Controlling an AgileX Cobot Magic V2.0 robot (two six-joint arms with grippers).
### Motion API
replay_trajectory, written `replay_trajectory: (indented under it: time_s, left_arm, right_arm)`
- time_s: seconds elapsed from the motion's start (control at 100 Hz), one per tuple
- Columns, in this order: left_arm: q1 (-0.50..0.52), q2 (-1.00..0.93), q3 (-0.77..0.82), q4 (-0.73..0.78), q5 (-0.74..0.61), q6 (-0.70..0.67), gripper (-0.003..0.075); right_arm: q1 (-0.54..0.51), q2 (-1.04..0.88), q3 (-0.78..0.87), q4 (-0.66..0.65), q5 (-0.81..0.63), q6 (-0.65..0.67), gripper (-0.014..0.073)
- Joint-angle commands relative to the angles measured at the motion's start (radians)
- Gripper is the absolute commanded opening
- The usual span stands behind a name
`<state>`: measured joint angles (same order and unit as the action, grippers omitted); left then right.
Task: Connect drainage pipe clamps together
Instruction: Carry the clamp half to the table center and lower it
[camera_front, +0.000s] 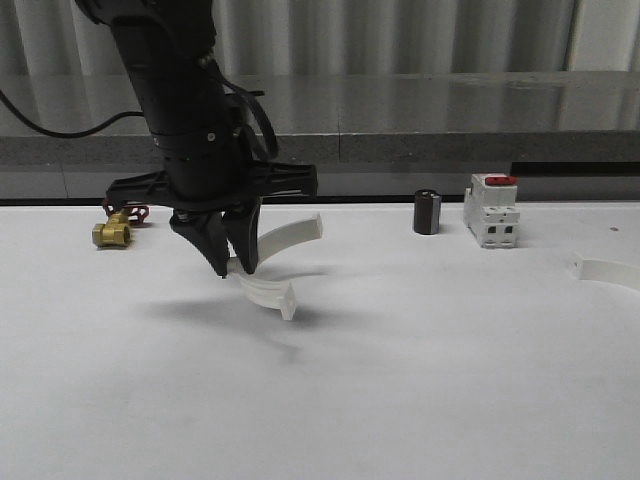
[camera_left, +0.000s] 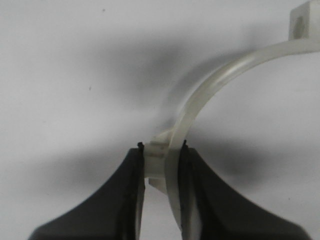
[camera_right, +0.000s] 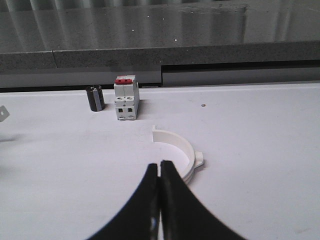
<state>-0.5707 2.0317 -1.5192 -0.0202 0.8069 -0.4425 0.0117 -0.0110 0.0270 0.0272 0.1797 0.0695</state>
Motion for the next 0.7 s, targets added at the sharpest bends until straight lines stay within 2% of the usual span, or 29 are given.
replay_trajectory:
  time_s: [0.0,0.69]
  left_arm:
    - [-0.011,-0.054,-0.032,0.003,-0.022,-0.018,0.0001]
    - [-0.022,0.012,-0.029,-0.008,0.006,-0.027,0.0001]
  right_arm:
    - [-0.005,-0.02,-0.015,0.001,-0.075,-0.006,-0.0068]
    - [-0.005,-0.02,-0.015,0.001,-0.075,-0.006,-0.0068]
